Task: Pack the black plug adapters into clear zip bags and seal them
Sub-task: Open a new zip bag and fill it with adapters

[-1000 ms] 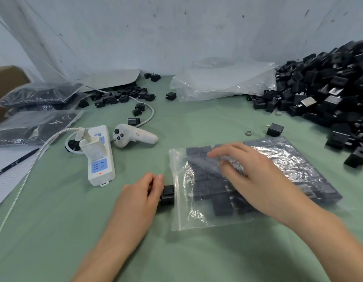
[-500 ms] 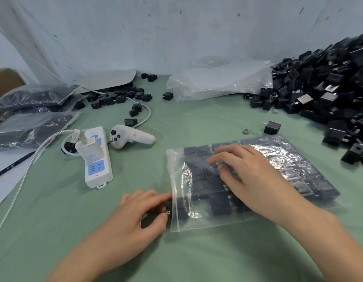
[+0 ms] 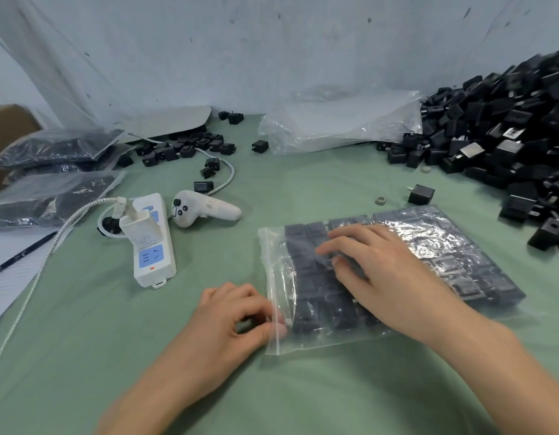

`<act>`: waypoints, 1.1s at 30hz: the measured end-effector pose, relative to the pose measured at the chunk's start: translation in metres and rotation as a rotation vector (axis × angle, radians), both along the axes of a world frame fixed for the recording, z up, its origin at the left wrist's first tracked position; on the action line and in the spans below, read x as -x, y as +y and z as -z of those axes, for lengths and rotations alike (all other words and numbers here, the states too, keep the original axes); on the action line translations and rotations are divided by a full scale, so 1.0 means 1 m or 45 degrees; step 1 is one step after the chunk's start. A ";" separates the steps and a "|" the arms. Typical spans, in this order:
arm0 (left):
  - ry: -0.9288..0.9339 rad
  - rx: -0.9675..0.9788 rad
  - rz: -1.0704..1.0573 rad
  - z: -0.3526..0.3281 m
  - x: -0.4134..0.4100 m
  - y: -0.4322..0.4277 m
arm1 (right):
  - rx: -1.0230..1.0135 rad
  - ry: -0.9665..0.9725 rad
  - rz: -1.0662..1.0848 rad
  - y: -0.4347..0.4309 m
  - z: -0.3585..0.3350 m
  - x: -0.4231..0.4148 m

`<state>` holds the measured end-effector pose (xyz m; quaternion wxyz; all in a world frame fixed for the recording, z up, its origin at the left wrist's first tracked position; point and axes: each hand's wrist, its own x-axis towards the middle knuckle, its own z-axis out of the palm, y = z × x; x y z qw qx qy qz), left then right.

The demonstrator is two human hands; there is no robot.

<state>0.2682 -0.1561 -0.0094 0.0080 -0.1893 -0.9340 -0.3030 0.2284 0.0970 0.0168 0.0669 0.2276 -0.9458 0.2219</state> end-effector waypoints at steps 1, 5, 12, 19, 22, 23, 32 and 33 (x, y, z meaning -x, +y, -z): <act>-0.011 0.007 0.008 0.000 -0.001 0.000 | 0.002 0.002 -0.003 0.000 0.000 0.000; -0.044 0.031 0.032 -0.003 -0.005 0.001 | 0.029 0.025 0.011 0.002 0.001 0.001; -0.059 -0.049 0.009 -0.007 -0.007 0.002 | 0.063 -0.057 -0.145 0.002 0.000 0.001; -0.051 0.013 0.004 -0.005 -0.005 0.004 | -0.090 -0.140 -0.268 0.001 0.006 0.001; -0.038 0.031 0.025 -0.004 -0.006 0.004 | -0.077 -0.102 -0.282 0.001 0.004 0.000; -0.032 0.023 0.022 -0.005 -0.005 0.004 | -0.052 -0.087 -0.286 0.000 0.002 -0.001; 0.213 -0.619 -0.499 -0.046 0.058 0.025 | 0.201 0.006 -0.147 -0.030 -0.022 0.034; 0.198 -0.617 -0.531 -0.052 0.082 0.029 | 0.239 0.001 -0.113 -0.040 -0.024 0.051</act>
